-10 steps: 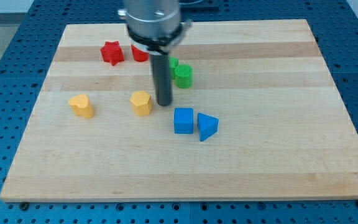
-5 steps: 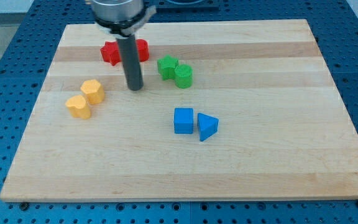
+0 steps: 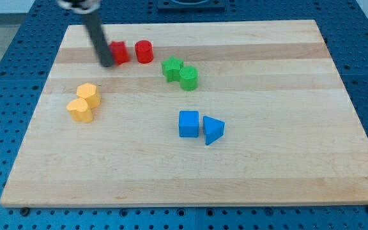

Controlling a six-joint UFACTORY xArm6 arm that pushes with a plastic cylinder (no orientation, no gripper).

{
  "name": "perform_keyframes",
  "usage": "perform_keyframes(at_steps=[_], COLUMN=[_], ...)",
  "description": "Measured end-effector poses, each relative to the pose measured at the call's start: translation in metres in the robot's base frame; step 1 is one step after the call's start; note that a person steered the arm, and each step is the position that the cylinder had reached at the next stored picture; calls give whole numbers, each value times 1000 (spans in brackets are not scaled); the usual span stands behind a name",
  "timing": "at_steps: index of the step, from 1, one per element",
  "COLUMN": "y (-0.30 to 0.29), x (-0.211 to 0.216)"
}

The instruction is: Separate the yellow hexagon from the green blocks

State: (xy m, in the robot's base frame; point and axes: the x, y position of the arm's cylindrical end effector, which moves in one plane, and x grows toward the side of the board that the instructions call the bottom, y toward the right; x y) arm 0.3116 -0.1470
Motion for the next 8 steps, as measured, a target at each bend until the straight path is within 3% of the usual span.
perform_keyframes(at_steps=[1,2,5,7,8], y=[25,-16,50,115,107], x=[-6,7,22,61,61])
